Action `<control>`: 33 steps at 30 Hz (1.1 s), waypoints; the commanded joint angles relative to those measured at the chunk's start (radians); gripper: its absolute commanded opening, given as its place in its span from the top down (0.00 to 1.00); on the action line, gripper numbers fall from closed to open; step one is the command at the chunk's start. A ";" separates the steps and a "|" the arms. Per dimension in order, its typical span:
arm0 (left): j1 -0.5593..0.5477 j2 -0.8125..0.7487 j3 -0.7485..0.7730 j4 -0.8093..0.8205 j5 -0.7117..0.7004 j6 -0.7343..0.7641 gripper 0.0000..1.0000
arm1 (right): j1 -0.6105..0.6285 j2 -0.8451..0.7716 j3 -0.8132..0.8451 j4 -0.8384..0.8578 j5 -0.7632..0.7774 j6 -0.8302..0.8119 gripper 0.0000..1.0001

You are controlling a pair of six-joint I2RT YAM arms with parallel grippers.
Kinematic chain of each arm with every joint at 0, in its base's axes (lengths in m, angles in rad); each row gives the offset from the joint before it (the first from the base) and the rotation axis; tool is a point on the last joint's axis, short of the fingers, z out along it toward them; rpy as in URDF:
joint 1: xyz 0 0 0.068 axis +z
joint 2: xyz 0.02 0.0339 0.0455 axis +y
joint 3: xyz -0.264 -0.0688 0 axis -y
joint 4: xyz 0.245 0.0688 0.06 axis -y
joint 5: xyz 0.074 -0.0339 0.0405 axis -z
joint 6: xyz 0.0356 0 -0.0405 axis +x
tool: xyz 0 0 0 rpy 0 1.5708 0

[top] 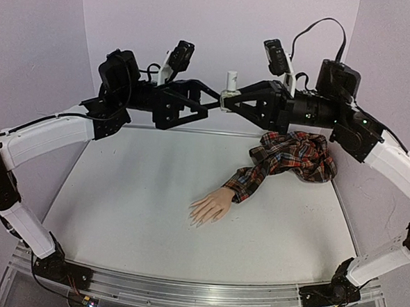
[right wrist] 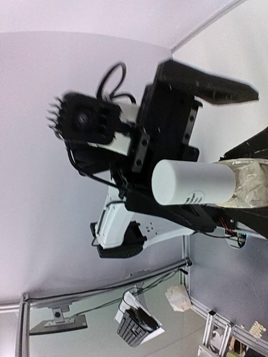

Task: Paint the nails
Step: Screw the nail polish bottle cap onto the nail polish bottle.

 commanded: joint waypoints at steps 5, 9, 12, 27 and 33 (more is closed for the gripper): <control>-0.031 -0.175 -0.073 -0.217 -0.566 0.031 0.09 | 0.006 -0.098 -0.114 -0.060 0.478 -0.145 1.00; -0.096 -0.159 -0.054 -0.239 -0.868 -0.075 0.12 | 0.043 -0.087 -0.127 -0.070 0.662 -0.183 1.00; -0.178 -0.100 0.030 -0.317 -1.021 0.013 0.12 | 0.073 -0.060 -0.106 -0.081 0.738 -0.196 1.00; -0.211 -0.007 0.119 -0.335 -1.118 0.051 0.37 | 0.123 0.001 -0.021 -0.137 0.817 -0.228 1.00; -0.218 0.030 0.166 -0.366 -1.095 0.051 0.47 | 0.142 0.022 0.003 -0.159 0.840 -0.251 1.00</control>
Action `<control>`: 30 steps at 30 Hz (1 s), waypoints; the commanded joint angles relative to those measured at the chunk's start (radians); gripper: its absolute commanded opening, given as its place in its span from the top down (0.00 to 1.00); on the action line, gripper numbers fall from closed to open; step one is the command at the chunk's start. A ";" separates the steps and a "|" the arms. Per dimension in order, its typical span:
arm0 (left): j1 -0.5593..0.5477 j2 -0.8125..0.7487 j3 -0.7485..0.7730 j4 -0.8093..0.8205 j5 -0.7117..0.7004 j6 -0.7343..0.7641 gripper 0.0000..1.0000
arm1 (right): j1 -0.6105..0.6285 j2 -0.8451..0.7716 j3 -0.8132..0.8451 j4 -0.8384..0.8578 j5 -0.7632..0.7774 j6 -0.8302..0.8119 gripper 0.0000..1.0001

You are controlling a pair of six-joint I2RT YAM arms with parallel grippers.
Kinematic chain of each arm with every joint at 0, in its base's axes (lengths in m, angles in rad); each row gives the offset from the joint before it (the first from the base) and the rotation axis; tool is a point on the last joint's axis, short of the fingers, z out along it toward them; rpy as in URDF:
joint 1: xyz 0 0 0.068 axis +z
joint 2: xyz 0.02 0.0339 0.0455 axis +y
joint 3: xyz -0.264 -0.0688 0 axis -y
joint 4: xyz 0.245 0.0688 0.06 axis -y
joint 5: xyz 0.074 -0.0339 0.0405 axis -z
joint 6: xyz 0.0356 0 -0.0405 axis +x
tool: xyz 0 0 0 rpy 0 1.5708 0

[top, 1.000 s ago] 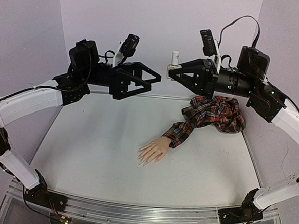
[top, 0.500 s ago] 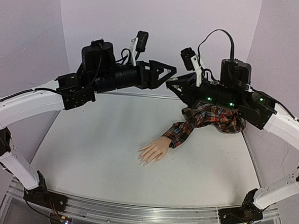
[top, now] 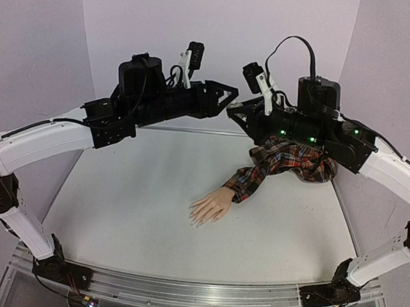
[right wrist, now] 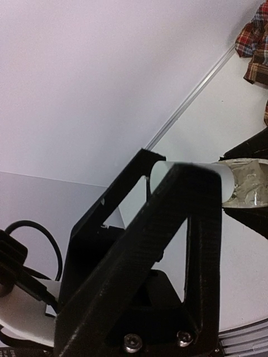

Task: Paint the nails
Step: Screw the nail polish bottle cap onto the nail polish bottle.

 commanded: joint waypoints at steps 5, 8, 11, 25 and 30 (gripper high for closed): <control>-0.008 0.027 0.074 -0.027 -0.003 0.011 0.58 | 0.021 0.021 0.061 -0.002 0.034 -0.031 1.00; -0.008 0.025 0.075 -0.031 0.004 0.012 0.64 | 0.023 0.024 0.065 -0.003 0.034 -0.033 1.00; -0.008 0.020 0.072 -0.030 0.008 0.014 0.73 | 0.025 0.030 0.073 -0.006 0.034 -0.035 1.00; -0.010 0.008 0.040 -0.011 0.379 0.044 1.00 | 0.029 0.019 0.142 -0.003 -0.166 -0.033 1.00; -0.010 -0.011 0.013 0.011 0.687 0.105 1.00 | 0.017 0.019 0.205 -0.001 -0.571 -0.026 1.00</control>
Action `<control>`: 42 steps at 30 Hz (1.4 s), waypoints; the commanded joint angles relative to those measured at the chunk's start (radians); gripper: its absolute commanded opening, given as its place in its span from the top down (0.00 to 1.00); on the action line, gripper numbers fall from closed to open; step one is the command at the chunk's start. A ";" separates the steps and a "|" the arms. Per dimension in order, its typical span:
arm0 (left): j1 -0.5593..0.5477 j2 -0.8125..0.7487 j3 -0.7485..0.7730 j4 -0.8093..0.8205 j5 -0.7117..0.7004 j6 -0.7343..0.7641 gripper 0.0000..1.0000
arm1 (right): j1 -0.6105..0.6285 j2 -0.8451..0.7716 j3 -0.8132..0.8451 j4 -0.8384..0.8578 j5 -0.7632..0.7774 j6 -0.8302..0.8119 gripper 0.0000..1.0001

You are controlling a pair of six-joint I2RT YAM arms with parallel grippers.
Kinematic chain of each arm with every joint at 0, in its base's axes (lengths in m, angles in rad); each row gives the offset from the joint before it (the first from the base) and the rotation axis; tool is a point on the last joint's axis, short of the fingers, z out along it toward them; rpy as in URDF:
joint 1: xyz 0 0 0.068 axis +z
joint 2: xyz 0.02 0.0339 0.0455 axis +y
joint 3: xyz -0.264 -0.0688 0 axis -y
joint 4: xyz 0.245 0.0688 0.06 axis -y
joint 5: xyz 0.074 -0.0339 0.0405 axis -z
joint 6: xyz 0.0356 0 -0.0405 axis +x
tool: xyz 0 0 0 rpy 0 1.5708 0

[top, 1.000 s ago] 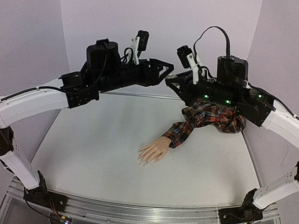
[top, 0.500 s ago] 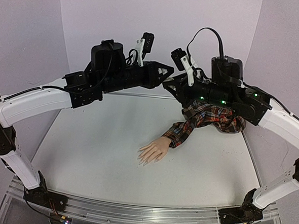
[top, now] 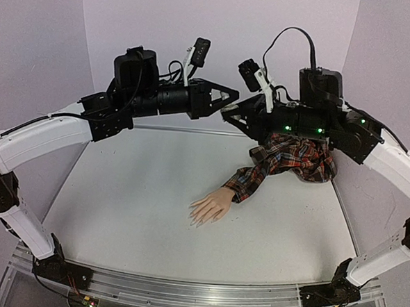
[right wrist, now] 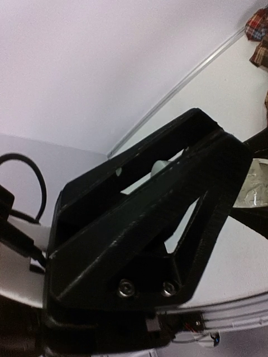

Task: Paint the nails
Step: Screw the nail polish bottle cap onto the nail polish bottle.

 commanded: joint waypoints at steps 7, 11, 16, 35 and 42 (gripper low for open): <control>-0.044 -0.007 0.061 -0.151 0.630 0.214 1.00 | 0.012 0.149 0.368 0.136 -1.003 0.095 1.00; -0.040 0.038 0.156 -0.267 0.803 0.323 1.00 | 0.012 0.260 0.541 0.177 -1.126 0.185 1.00; -0.039 0.113 0.291 -0.434 0.885 0.449 1.00 | 0.014 0.361 0.661 0.287 -1.178 0.312 1.00; -0.005 -0.084 0.096 -0.273 0.568 0.376 0.33 | 0.007 0.153 0.308 0.339 -0.887 0.220 1.00; -0.005 -0.157 0.042 -0.238 0.393 0.353 0.22 | -0.001 0.038 0.149 0.205 -0.602 0.108 1.00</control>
